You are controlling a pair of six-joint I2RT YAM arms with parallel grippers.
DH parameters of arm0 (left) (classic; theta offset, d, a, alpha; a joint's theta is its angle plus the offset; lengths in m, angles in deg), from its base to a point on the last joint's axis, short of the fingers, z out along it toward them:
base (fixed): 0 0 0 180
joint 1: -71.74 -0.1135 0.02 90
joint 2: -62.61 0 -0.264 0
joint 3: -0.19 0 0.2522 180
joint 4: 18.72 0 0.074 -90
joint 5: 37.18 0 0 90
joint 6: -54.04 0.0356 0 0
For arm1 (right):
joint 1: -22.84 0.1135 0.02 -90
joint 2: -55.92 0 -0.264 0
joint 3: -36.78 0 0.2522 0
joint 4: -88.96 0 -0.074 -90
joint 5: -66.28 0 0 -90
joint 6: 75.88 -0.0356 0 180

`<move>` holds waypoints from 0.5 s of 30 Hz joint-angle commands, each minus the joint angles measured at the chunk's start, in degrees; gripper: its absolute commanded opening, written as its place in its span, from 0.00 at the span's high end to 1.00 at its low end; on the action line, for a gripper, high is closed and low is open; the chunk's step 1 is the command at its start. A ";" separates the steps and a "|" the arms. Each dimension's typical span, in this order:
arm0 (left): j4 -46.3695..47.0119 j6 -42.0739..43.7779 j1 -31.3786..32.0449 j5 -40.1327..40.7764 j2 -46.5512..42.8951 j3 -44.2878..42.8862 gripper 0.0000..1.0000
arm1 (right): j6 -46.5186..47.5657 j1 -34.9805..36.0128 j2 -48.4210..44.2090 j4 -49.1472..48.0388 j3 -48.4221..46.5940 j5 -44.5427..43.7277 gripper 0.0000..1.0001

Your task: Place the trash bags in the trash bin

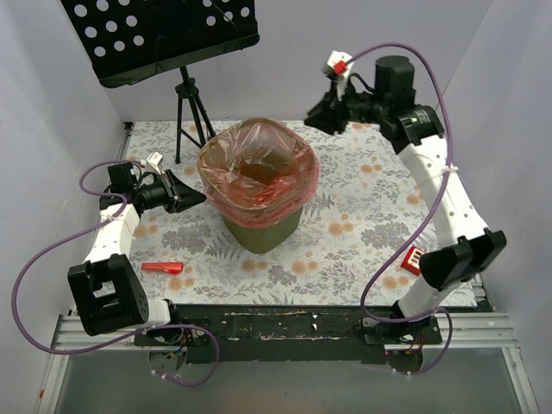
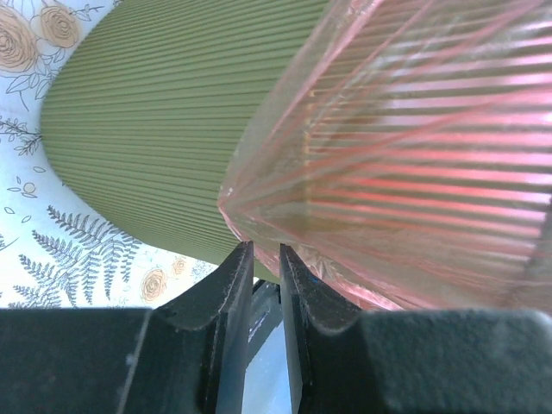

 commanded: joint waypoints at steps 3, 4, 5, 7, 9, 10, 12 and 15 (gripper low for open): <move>7.77 -5.05 -0.29 -2.80 -2.85 2.10 0.82 | 9.80 14.97 10.86 10.78 -14.14 1.30 0.83; 8.91 -5.84 -0.29 -2.80 -2.76 2.45 0.82 | 10.77 16.56 11.48 10.97 -13.62 1.04 0.86; 10.32 -6.72 -0.29 -2.89 -2.85 2.80 0.83 | 11.39 18.05 11.92 10.80 -12.74 0.61 0.90; 13.22 -9.00 -0.20 -3.07 -2.76 3.94 0.83 | 13.15 19.90 12.97 11.23 -11.42 0.25 0.96; 15.86 -11.46 0.07 -3.07 -2.50 4.74 0.83 | 14.56 21.05 14.20 11.94 -10.80 -0.45 0.99; 17.17 -12.35 0.33 -3.07 -2.41 5.00 0.84 | 15.26 21.49 14.99 12.20 -10.45 -1.32 0.99; 19.11 -13.58 0.94 -2.98 -2.41 5.62 0.84 | 16.66 21.93 17.18 13.25 -10.36 -3.96 0.99; 22.01 -15.25 1.56 -2.89 -2.24 6.76 0.84 | 17.72 22.28 21.57 13.96 -11.06 -7.29 0.99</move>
